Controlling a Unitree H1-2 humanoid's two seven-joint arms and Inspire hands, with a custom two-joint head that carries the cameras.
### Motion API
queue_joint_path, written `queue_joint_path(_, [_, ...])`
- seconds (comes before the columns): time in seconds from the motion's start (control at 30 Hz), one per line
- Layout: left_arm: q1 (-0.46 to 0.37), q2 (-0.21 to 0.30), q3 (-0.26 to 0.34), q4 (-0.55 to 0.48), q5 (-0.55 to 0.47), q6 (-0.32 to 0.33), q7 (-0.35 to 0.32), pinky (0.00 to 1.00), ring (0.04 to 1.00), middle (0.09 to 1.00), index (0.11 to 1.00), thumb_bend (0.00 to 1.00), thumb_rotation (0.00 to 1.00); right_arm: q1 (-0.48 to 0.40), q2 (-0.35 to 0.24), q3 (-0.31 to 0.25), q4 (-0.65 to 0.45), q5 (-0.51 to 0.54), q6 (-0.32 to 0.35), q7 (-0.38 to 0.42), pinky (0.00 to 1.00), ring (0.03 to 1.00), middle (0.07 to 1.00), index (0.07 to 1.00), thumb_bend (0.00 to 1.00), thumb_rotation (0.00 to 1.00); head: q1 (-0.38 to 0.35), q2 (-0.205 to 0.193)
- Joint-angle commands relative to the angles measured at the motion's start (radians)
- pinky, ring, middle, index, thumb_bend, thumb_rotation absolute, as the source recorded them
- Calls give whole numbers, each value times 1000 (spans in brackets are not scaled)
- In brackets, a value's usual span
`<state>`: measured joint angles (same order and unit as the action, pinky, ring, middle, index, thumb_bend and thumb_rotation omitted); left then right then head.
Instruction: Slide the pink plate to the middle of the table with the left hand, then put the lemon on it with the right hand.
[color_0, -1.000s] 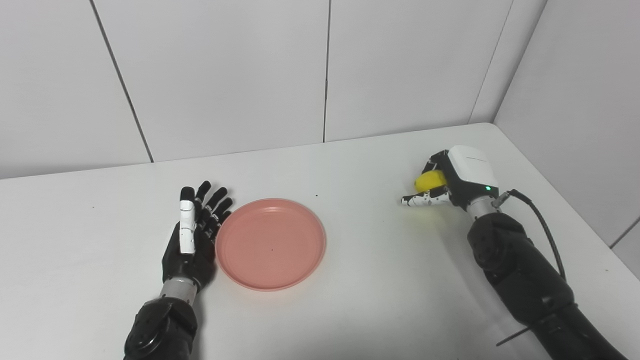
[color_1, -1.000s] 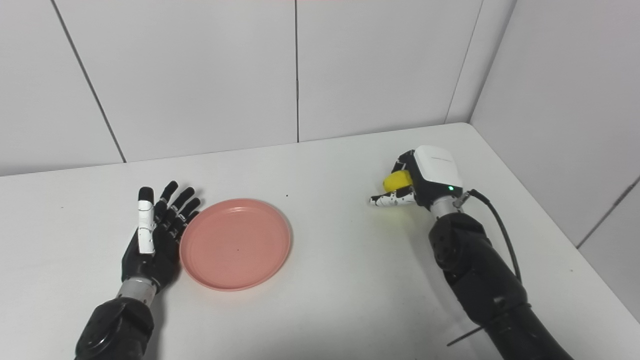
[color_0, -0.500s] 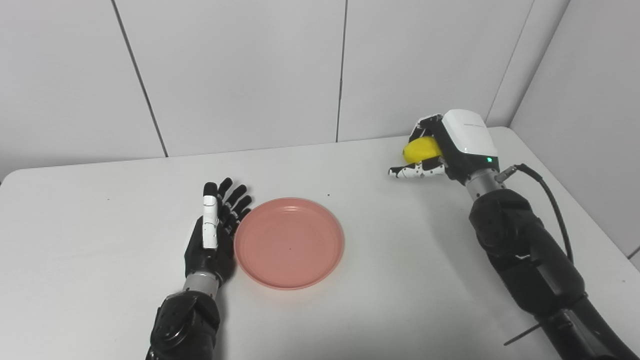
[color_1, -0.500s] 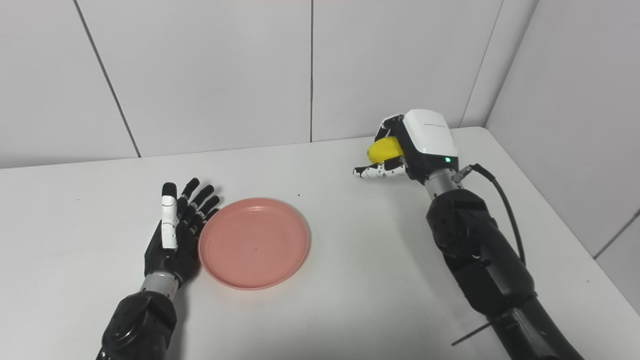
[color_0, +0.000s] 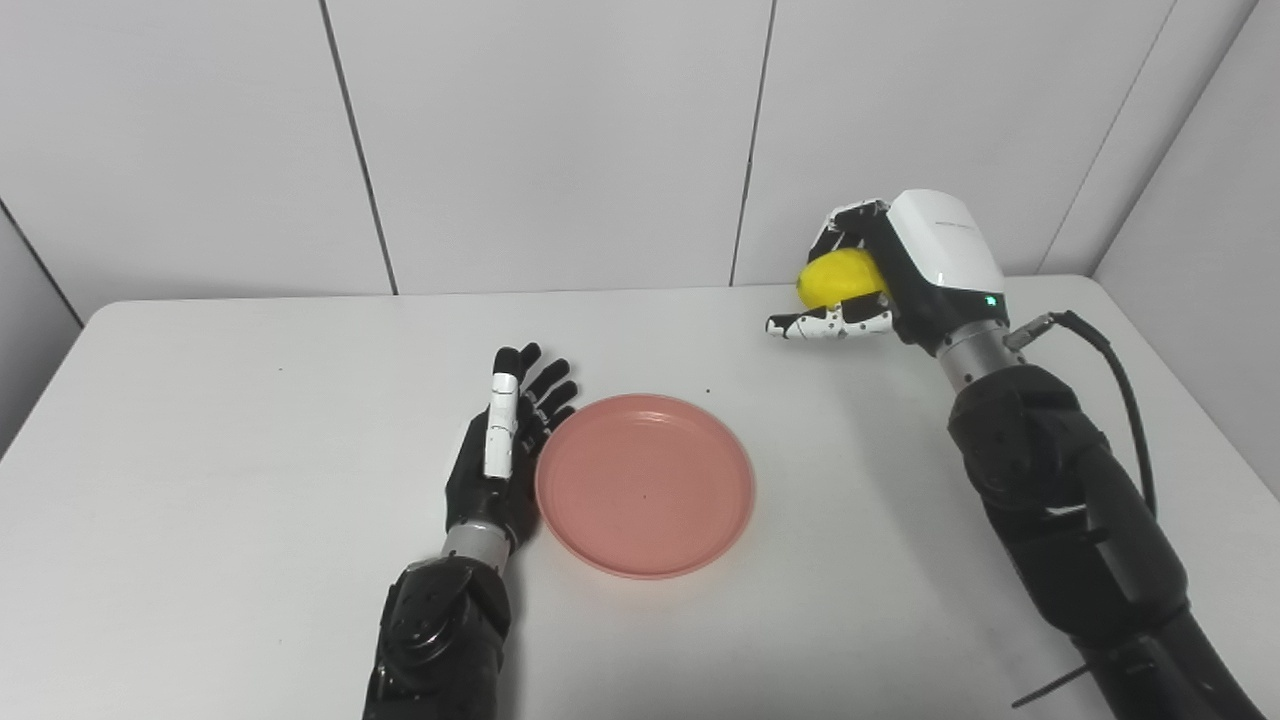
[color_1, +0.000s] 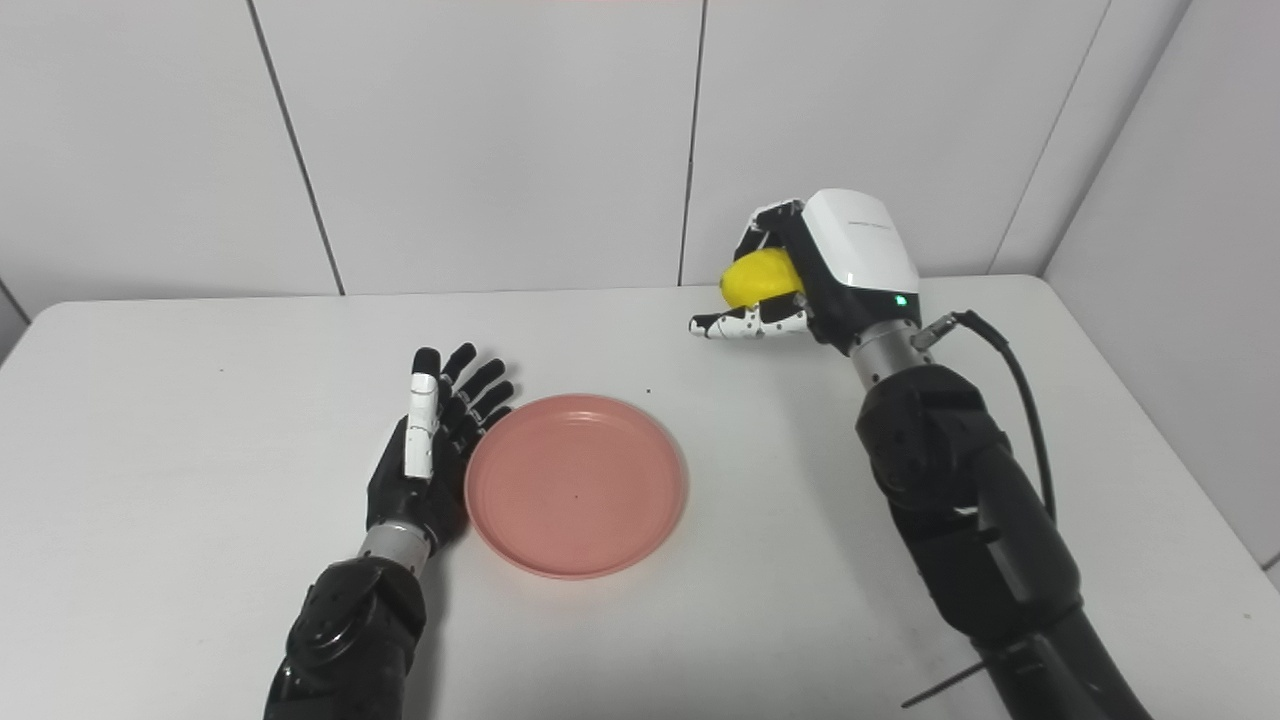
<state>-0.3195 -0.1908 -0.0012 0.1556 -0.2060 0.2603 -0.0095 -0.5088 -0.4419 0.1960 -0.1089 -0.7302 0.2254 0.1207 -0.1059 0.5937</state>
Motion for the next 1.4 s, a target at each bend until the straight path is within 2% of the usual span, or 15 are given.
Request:
queue_joint_path(0.0, [18,-16,-7,34,12,23,10,922,890,884,929,809,863,-56,13,13,-11,0,-44,5,136,181,246,262,682,300,1,-1])
queue_joint_path(0.17, [21,-14,-13,37,14,15,12,920,891,887,927,799,864,-71,51,55,-7,1,-63,19,147,191,254,270,679,287,2,0])
queue_joint_path(0.23, [21,-15,-11,38,13,15,14,932,895,889,924,801,855,-77,66,69,3,12,-74,31,170,223,288,286,659,286,2,-1])
queue_joint_path(0.43, [22,-15,-12,42,13,13,13,981,903,893,930,802,859,-88,91,107,33,15,-107,60,180,215,272,274,674,272,2,0])
queue_joint_path(0.53, [23,-13,-14,42,14,14,13,992,901,892,931,809,865,-86,100,120,40,27,-107,81,179,222,283,302,672,273,2,0])
queue_joint_path(0.63, [24,-11,-15,40,16,16,11,993,900,892,932,808,869,-80,102,142,37,32,-97,122,179,221,278,284,669,281,0,-1])
queue_joint_path(0.87, [21,-10,-13,49,15,15,9,995,898,890,931,802,867,-80,91,198,43,35,-123,195,198,236,293,293,671,284,-1,-3])
queue_joint_path(1.07, [22,-8,-15,52,15,11,6,994,902,894,930,803,861,-62,95,234,48,15,-132,229,197,232,289,287,675,283,-5,-3])
queue_joint_path(1.2, [21,-11,-16,51,15,14,8,996,896,893,929,808,862,-49,95,250,52,12,-153,230,190,225,279,275,678,223,-1,-3])
queue_joint_path(1.37, [20,-8,-19,53,16,10,4,992,898,901,932,804,870,-52,98,254,61,4,-161,234,201,239,298,297,657,248,-2,-3])
